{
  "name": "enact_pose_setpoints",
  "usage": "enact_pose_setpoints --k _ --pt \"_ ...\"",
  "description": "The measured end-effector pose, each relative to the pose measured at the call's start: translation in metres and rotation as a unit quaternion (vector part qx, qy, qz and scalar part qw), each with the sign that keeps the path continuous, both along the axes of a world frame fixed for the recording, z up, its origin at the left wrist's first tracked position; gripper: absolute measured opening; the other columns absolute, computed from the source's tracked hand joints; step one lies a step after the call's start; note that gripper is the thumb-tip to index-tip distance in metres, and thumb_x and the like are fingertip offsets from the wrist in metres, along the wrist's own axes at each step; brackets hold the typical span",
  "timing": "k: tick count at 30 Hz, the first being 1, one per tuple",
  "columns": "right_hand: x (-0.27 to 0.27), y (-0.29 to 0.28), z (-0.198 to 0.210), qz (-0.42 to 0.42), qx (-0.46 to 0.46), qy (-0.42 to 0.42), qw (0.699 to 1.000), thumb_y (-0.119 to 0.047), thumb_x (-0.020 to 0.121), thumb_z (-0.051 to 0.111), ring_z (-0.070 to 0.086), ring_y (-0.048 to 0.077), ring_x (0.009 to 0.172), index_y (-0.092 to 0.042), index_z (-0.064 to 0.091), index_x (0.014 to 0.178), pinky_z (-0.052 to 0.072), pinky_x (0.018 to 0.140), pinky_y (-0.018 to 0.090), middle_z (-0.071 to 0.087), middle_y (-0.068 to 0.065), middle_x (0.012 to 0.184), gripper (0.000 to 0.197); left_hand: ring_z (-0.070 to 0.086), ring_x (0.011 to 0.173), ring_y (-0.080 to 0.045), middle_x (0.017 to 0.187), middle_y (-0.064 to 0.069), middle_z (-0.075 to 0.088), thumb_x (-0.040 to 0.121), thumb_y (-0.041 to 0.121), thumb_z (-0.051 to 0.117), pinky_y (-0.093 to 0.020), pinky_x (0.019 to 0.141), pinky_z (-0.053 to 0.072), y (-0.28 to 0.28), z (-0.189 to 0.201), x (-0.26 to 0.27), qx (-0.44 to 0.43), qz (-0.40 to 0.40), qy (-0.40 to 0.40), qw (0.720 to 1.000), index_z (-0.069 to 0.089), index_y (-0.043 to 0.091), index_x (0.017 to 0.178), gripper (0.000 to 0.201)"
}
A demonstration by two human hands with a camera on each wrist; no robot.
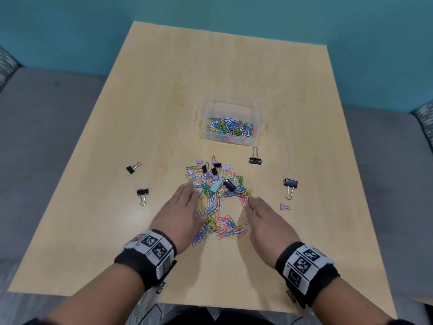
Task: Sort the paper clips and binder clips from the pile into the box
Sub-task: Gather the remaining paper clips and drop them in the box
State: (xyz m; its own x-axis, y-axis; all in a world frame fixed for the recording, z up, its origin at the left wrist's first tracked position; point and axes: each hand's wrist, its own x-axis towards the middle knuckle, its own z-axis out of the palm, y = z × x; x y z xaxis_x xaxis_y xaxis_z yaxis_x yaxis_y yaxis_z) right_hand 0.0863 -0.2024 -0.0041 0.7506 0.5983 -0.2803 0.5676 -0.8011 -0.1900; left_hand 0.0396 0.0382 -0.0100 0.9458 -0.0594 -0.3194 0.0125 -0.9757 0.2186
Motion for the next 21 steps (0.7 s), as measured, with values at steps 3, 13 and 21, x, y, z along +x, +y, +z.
enact_pose_setpoints --k 3,13,21 --pt "-0.004 0.004 0.007 0.028 0.008 0.0 1.0 -0.005 0.063 0.06 0.059 0.033 0.114 -0.003 0.06 0.119 0.049 0.094 0.038 0.06 0.014 0.123 0.055 0.02 0.143 -0.03 0.152 -0.017 0.026 0.091 0.051 0.031 -0.04 0.115 0.024 0.005 -0.002 0.0 0.007 -0.019 -0.001 1.0 0.033 0.003 0.142 0.071" --pt "0.013 0.02 -0.003 0.056 -0.049 0.025 0.997 -0.009 0.069 0.061 0.042 0.04 0.131 0.002 0.044 0.135 0.044 0.101 0.047 0.043 0.021 0.142 0.069 0.039 0.134 -0.031 0.142 -0.016 0.044 0.087 0.049 0.036 -0.041 0.108 0.036 0.001 0.002 -0.01 -0.013 -0.039 -0.007 0.999 0.052 0.005 0.129 0.062" --pt "0.048 0.03 0.008 0.016 -0.009 0.005 1.0 -0.004 0.082 0.044 0.017 0.029 0.144 -0.003 0.02 0.148 0.021 0.117 0.039 0.02 0.014 0.156 0.07 0.018 0.143 -0.032 0.153 -0.018 0.025 0.092 0.047 0.024 -0.043 0.115 0.025 -0.001 0.004 0.02 0.024 -0.075 -0.03 0.996 0.031 0.001 0.143 0.069"
